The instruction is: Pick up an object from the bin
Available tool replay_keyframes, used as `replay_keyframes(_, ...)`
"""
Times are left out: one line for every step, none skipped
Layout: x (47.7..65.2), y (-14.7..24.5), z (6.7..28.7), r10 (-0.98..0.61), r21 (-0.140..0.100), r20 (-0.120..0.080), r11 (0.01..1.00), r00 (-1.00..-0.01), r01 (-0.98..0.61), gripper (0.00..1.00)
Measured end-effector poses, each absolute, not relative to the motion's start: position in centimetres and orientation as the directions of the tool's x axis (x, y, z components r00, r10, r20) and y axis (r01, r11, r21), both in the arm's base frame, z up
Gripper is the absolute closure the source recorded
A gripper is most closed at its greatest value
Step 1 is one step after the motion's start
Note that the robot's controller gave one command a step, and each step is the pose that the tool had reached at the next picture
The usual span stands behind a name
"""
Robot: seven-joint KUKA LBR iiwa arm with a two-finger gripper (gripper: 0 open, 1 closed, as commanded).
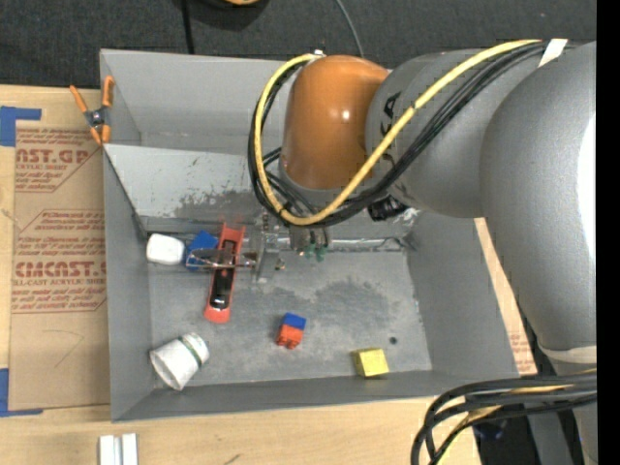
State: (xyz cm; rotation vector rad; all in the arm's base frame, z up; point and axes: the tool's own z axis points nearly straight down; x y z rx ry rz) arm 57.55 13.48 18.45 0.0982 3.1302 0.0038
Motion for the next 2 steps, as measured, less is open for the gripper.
replay_keyframes(57.6, 13.5, 18.4, 0.063, 0.002, -0.010, 0.998, -0.998, 0.063, 1.00)
replay_keyframes(56.4, 14.2, 23.8, 0.090, 0.002, -0.004, 0.996, -0.996, 0.090, 1.00)
